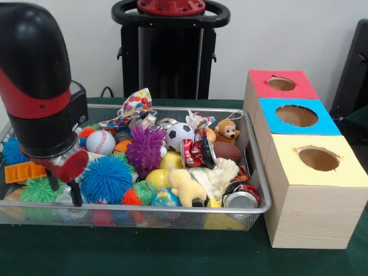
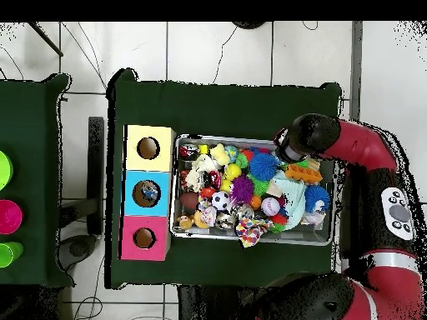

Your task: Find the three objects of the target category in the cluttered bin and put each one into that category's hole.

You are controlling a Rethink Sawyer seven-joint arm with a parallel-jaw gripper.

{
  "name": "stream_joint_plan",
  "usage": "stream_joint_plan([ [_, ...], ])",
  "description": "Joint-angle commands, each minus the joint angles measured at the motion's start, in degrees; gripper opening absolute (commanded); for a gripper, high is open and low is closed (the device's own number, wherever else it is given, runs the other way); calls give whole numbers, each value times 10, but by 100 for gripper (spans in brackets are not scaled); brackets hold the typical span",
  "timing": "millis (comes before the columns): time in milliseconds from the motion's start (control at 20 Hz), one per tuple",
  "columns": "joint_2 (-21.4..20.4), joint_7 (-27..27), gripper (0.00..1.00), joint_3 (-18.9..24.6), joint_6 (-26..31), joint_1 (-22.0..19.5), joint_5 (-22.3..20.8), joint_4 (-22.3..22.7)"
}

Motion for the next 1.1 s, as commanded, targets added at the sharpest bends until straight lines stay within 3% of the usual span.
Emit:
stream_joint_plan([
  [50, 44, -206, 100, 74, -58, -23, -34, 64],
  [600, 64, -232, 100, 101, -75, -42, -38, 81],
  [1100, 70, -299, 100, 131, -10, -61, -27, 77],
])
